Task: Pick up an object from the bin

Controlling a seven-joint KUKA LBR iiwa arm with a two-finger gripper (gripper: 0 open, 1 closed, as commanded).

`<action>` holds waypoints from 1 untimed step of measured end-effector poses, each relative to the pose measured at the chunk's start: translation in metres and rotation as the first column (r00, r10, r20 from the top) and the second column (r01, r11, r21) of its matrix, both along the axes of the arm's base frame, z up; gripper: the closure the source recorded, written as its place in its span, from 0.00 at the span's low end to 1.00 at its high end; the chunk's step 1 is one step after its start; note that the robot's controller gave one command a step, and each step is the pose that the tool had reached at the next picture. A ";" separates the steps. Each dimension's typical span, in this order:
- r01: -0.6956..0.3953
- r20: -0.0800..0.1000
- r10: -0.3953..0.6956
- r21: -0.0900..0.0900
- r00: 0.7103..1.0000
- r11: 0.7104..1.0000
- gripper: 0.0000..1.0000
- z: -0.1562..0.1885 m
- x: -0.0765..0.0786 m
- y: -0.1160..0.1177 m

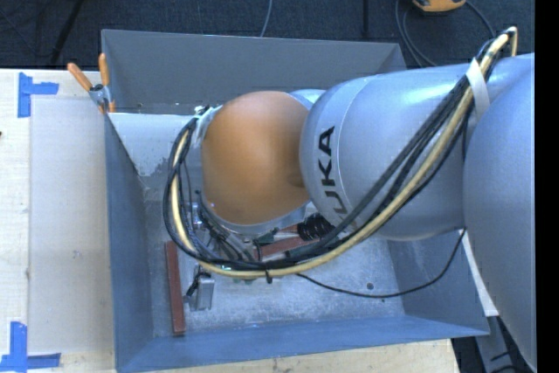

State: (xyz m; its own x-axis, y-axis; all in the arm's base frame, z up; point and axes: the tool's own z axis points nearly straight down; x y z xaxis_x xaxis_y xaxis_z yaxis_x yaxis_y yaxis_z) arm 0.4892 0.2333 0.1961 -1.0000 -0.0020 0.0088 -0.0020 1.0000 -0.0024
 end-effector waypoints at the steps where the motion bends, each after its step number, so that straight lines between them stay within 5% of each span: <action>1: 0.004 0.007 -0.004 0.002 1.000 1.000 0.00 0.003 0.002 -0.001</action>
Offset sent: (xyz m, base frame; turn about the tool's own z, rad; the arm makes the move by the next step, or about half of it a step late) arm -0.0175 -0.0104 -0.1261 -0.4830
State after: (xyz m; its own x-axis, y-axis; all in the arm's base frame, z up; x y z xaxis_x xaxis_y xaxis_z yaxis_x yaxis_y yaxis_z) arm 0.4913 0.2323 0.1996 -1.0000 0.0018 0.0022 0.0018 1.0000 -0.0006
